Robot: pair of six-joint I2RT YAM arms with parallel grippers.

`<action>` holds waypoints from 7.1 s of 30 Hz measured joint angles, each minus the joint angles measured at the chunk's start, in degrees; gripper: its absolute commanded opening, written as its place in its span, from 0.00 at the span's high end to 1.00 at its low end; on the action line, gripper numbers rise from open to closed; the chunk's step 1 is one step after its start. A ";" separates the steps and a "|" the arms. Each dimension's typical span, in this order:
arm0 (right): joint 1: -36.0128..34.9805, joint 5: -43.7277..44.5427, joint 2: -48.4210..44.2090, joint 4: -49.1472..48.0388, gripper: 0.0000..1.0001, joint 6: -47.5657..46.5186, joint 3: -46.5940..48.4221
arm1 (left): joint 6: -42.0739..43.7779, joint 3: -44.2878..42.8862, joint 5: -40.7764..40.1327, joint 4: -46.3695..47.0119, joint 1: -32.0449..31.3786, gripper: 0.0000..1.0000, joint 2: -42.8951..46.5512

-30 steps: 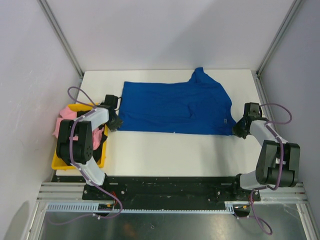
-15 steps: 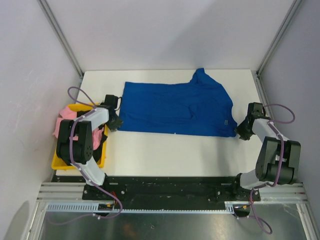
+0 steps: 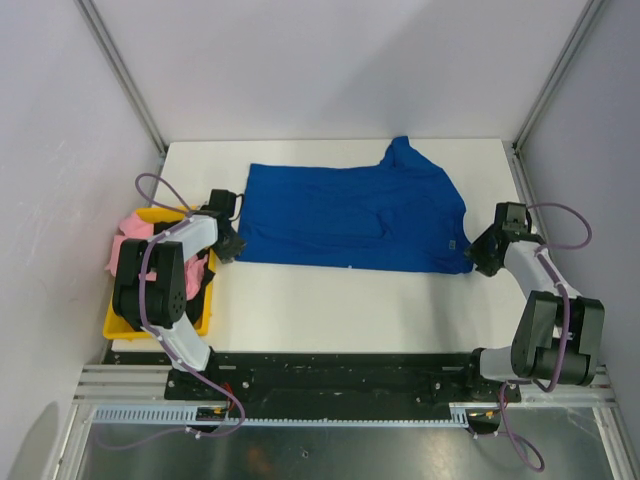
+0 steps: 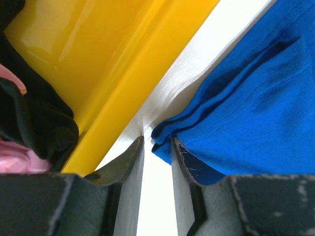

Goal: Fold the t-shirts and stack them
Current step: Fold the flattened tshirt in 1/3 of the way, then grap the side of the flattened tshirt furthest away from the robot with both arms

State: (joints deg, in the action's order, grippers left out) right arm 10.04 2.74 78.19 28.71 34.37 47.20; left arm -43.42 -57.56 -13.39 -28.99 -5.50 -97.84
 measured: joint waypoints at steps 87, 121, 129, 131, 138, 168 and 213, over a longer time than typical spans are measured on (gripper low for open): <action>4.57 -1.90 9.77 1.38 1.00 -3.10 2.25 | -5.31 3.91 -0.70 0.37 -6.01 1.00 3.41; 8.15 -2.01 -7.26 27.39 0.47 1.16 0.92 | -14.53 23.45 -1.75 -18.93 -6.45 0.39 37.73; -5.11 0.09 -6.84 24.04 0.48 -0.39 11.76 | -5.81 10.91 -1.88 -20.83 -6.45 0.36 40.70; -8.11 -0.11 -4.57 21.29 0.49 -0.79 14.03 | -3.17 5.77 -2.12 -20.57 -6.45 0.37 37.90; -14.45 -0.92 10.80 11.39 0.50 -2.58 20.13 | 4.04 -9.51 -2.49 -15.65 -6.43 0.48 18.43; -18.23 -1.73 55.95 3.17 0.53 -11.93 71.78 | 0.33 -48.46 -4.52 -11.02 0.74 0.59 -33.16; -21.62 11.04 69.46 5.22 0.70 -16.35 84.41 | -1.60 -49.44 -5.25 -10.97 0.81 1.00 -34.05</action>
State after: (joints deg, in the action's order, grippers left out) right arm -11.57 13.78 147.65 33.93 18.02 131.61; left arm -45.01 -107.00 -18.63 -39.97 -4.69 -131.90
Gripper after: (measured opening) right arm 0.380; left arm 0.003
